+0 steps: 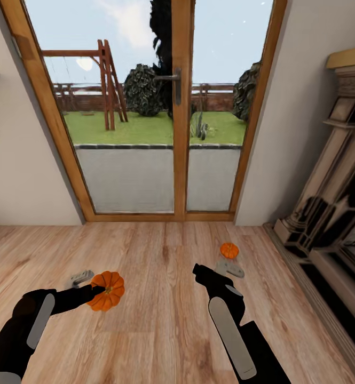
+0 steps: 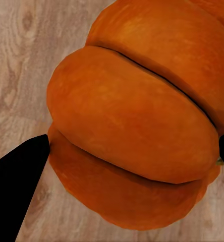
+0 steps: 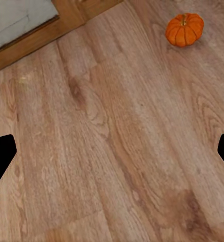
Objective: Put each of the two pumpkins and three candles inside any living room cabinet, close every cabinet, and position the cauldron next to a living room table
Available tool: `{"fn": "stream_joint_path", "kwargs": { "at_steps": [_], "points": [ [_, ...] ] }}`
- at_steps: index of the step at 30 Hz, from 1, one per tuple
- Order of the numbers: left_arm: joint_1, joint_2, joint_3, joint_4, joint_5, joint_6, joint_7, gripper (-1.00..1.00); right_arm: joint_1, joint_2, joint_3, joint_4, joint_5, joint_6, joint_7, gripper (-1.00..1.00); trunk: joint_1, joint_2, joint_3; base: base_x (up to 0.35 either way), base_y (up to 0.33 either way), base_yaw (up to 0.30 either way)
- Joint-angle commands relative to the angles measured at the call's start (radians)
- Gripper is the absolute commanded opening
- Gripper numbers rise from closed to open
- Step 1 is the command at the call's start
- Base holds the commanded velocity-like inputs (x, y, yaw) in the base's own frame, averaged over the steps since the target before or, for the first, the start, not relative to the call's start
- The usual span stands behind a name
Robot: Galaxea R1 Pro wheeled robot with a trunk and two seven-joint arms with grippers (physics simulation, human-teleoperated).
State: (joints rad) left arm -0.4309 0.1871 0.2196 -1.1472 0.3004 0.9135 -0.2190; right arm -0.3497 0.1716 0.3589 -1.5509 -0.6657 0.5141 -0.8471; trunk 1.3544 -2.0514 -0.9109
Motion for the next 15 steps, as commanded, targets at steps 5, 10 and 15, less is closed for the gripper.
{"fn": "stream_joint_path", "kwargs": {
  "at_steps": [5,10,15],
  "points": [
    [0.0,0.0,0.001,0.0,0.007,0.001,0.0,-1.0,0.001,-0.001,0.0,0.0,0.0,-0.001,0.0,1.0,0.0,0.0,0.0,0.328,0.0,0.0],
    [0.0,0.0,0.001,0.0,0.007,0.001,0.0,-1.0,0.002,0.0,0.0,0.0,0.0,-0.002,0.0,1.0,0.0,0.0,0.0,0.328,0.0,0.0],
    [0.0,0.0,0.001,0.0,0.008,0.001,0.0,-1.0,0.002,0.0,0.0,0.0,0.001,-0.002,0.0,1.0,0.0,0.0,0.0,0.329,0.0,0.0]
  ]
}}
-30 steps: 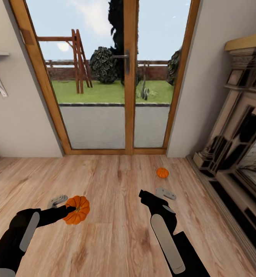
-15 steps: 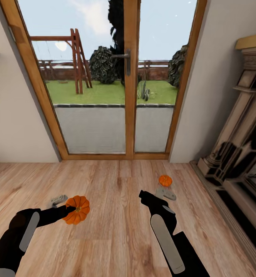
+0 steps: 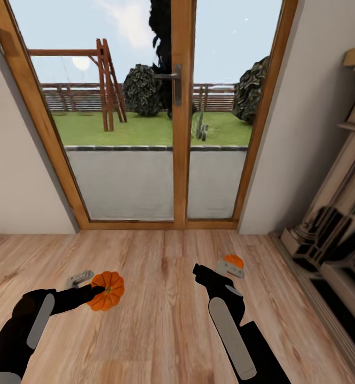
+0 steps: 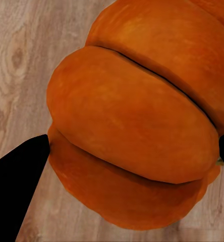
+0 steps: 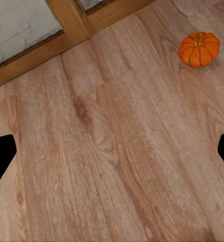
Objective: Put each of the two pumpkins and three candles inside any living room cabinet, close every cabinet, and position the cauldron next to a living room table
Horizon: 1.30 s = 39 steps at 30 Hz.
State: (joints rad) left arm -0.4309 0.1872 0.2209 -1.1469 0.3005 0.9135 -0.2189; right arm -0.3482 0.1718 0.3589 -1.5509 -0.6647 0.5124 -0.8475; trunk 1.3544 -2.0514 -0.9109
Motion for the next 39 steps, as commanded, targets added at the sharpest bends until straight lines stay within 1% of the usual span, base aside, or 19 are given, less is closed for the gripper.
{"fn": "stream_joint_path", "kwargs": {
  "at_steps": [1,10,23,27,31,33,34,35,37,38,39],
  "points": [
    [0.0,0.0,0.0,0.0,0.008,0.001,0.0,-1.0,0.0,0.0,-0.001,0.0,0.0,0.0,0.0,1.0,0.0,0.0,0.0,0.329,0.0,0.0],
    [0.0,0.0,0.0,0.0,0.007,0.001,0.0,-1.0,0.0,0.0,0.0,0.0,0.0,0.0,0.001,1.0,0.0,0.0,0.0,0.329,0.0,0.0],
    [0.0,0.0,0.0,0.0,0.007,0.001,0.0,-1.0,0.0,0.0,0.005,0.0,0.014,-0.002,0.001,1.0,0.0,0.0,0.0,0.329,0.0,0.0],
    [0.0,0.0,0.0,0.0,0.007,0.001,0.0,-1.0,0.0,0.0,0.003,0.003,0.008,-0.001,0.001,1.0,0.0,0.0,0.0,0.329,0.0,0.0],
    [0.0,0.001,0.0,0.0,0.008,0.001,-0.001,-1.0,0.0,-0.001,0.0,0.03,0.001,0.0,0.002,1.0,0.0,0.0,0.0,0.329,0.0,0.0],
    [0.0,0.001,0.0,-0.001,0.008,0.003,-0.002,-1.0,0.0,-0.001,-0.025,0.053,-0.001,0.001,0.019,1.0,0.0,0.0,0.0,0.324,0.0,0.0],
    [0.0,0.001,0.0,-0.001,0.008,0.004,-0.002,-1.0,0.0,-0.002,-0.045,0.058,-0.002,0.002,0.047,1.0,0.0,0.0,0.0,0.312,0.0,0.0],
    [0.0,0.001,0.0,-0.001,0.009,0.006,-0.002,-1.0,0.003,-0.002,-0.072,0.061,-0.002,0.004,0.091,1.0,0.0,0.0,0.0,0.304,0.0,0.0],
    [0.0,0.001,0.0,-0.001,0.011,0.008,-0.002,-1.0,0.01,-0.007,-0.143,0.065,-0.002,0.008,0.207,1.0,0.0,0.0,0.0,0.294,0.0,0.0],
    [0.0,0.001,0.0,-0.001,0.012,0.009,-0.002,-1.0,0.013,-0.015,-0.205,0.069,-0.002,0.011,0.296,1.0,0.0,0.0,0.0,0.286,0.0,0.0],
    [0.0,0.001,0.0,-0.001,0.013,0.01,-0.002,-1.0,0.014,-0.023,-0.247,0.078,-0.002,0.012,0.351,1.0,0.0,0.0,0.0,0.284,0.0,0.0]
  ]
}}
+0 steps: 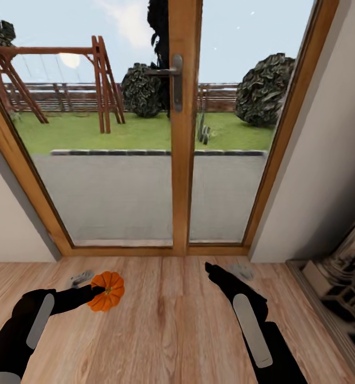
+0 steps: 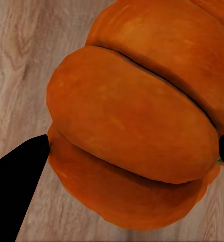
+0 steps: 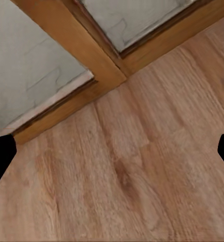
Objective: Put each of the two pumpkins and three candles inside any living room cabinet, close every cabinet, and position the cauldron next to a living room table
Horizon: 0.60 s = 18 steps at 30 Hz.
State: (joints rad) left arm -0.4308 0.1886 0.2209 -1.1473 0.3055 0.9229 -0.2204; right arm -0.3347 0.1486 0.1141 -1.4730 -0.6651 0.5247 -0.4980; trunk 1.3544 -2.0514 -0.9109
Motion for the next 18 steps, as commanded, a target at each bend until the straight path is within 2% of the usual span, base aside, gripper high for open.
{"fn": "stream_joint_path", "kwargs": {
  "at_steps": [1,2,5,6,7,8,9,11,14,18],
  "points": [
    [0.0,0.0,0.0,0.0,0.008,0.001,0.0,-1.0,0.0,-0.019,-0.059,0.026,-0.002,0.0,0.067,1.0,0.0,0.0,0.0,0.282,0.0,0.0],
    [0.0,0.0,0.0,0.0,0.009,0.002,0.0,-1.0,0.0,-0.036,-0.108,0.067,-0.002,0.0,0.107,1.0,0.0,0.0,0.0,0.281,0.0,0.0],
    [0.0,-0.001,0.0,0.0,0.009,0.002,0.0,-1.0,0.0,-0.07,-0.202,0.153,-0.002,-0.001,0.153,1.0,0.0,0.0,0.0,0.28,0.0,0.0],
    [0.0,-0.001,0.0,0.0,0.008,0.003,0.0,-1.0,0.0,-0.094,-0.259,0.175,-0.004,0.001,0.183,1.0,0.0,0.0,0.0,0.278,0.0,0.0],
    [0.0,-0.001,0.0,0.0,0.008,0.002,0.0,-1.0,0.0,-0.102,-0.277,0.18,-0.004,0.001,0.196,1.0,0.0,0.0,0.0,0.278,0.0,0.0],
    [0.0,-0.001,0.0,0.0,0.008,0.002,0.0,-1.0,0.0,-0.12,-0.323,0.189,-0.005,0.004,0.238,1.0,0.0,0.0,0.0,0.277,0.0,0.0],
    [0.0,-0.001,0.0,0.0,0.009,0.002,0.0,-1.0,0.0,-0.127,-0.344,0.193,-0.005,0.007,0.265,1.0,0.0,0.0,0.0,0.276,0.0,0.0],
    [0.0,-0.001,0.0,0.0,0.009,0.002,0.0,-1.0,0.0,-0.135,-0.366,0.219,-0.005,0.014,0.299,1.0,0.0,0.0,0.0,0.272,0.0,0.0],
    [0.0,-0.001,0.0,0.0,0.009,0.003,0.0,-1.0,-0.003,-0.14,-0.379,0.274,-0.004,0.018,0.315,1.0,0.0,0.0,0.0,0.244,0.0,0.0],
    [0.0,-0.001,0.0,0.0,0.009,0.005,0.0,-1.0,-0.009,-0.143,-0.388,0.319,-0.004,0.02,0.321,1.0,0.0,0.0,0.0,0.085,0.0,0.0]
  ]
}}
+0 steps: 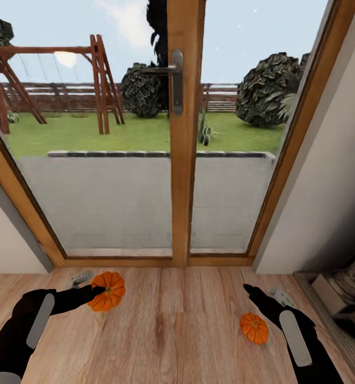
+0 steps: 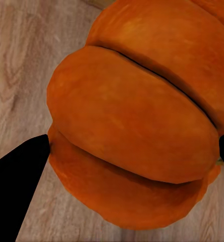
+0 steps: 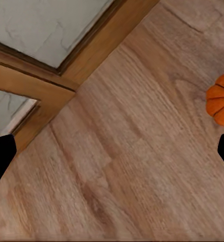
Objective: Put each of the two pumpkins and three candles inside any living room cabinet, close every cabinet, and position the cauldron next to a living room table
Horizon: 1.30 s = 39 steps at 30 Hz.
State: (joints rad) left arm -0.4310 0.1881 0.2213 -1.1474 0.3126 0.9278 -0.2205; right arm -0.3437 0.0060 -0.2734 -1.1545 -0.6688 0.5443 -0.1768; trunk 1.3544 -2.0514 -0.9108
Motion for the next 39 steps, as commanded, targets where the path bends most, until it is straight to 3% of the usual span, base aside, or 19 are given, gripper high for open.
{"fn": "stream_joint_path", "kwargs": {
  "at_steps": [1,8,16,19,22,25,27,28,30,34,39],
  "points": [
    [0.0,0.0,0.001,0.0,0.002,0.002,0.0,-1.0,-0.001,-0.004,-0.005,0.005,0.0,0.0,0.001,1.0,0.0,0.0,0.0,0.021,0.0,0.0],
    [0.0,-0.003,0.001,-0.003,0.006,0.028,0.0,-1.0,0.0,-0.014,-0.069,0.058,-0.003,-0.004,0.007,1.0,0.008,-0.014,-0.006,0.005,0.0,0.0],
    [0.0,0.005,0.0,-0.003,0.123,0.077,0.0,-1.0,-0.007,-0.026,-0.085,0.12,-0.001,0.0,0.029,1.0,0.038,-0.07,-0.031,0.0,0.0,0.0],
    [0.0,0.007,0.001,-0.003,0.137,0.091,0.0,-1.0,-0.008,-0.06,-0.091,0.14,-0.009,0.002,0.028,1.0,0.05,-0.091,-0.041,0.0,0.0,0.0],
    [0.0,0.007,0.001,-0.003,0.14,0.096,0.0,-1.0,-0.008,-0.085,-0.096,0.18,-0.047,0.006,0.026,1.0,0.061,-0.112,-0.05,0.0,0.0,0.0],
    [0.0,0.007,0.002,-0.003,0.145,0.107,0.0,-1.0,-0.009,-0.118,-0.1,0.221,-0.134,0.009,0.024,1.0,0.073,-0.133,-0.06,0.0,0.0,0.0],
    [0.0,0.007,0.002,-0.003,0.163,0.109,0.0,-1.0,-0.009,-0.132,-0.101,0.245,-0.182,0.008,0.024,1.0,0.08,-0.147,-0.066,0.0,0.0,0.0],
    [0.0,0.007,0.002,-0.003,0.189,0.11,0.0,-1.0,-0.009,-0.149,-0.106,0.274,-0.215,0.008,0.024,1.0,0.084,-0.154,-0.069,0.0,0.0,0.0],
    [0.0,0.007,0.001,-0.003,0.211,0.111,0.0,-1.0,-0.009,-0.169,-0.112,0.295,-0.239,0.009,0.024,1.0,0.092,-0.168,-0.075,0.0,0.0,0.0],
    [0.0,0.007,0.001,-0.002,0.222,0.111,0.0,-1.0,-0.008,-0.176,-0.113,0.302,-0.291,0.01,0.027,1.0,0.107,-0.196,-0.088,0.0,0.0,0.0],
    [0.0,0.007,0.001,0.0,0.252,0.111,0.0,-1.0,-0.008,-0.174,-0.114,0.303,-0.319,0.007,0.028,1.0,0.126,-0.231,-0.103,0.0,0.0,0.0]
  ]
}}
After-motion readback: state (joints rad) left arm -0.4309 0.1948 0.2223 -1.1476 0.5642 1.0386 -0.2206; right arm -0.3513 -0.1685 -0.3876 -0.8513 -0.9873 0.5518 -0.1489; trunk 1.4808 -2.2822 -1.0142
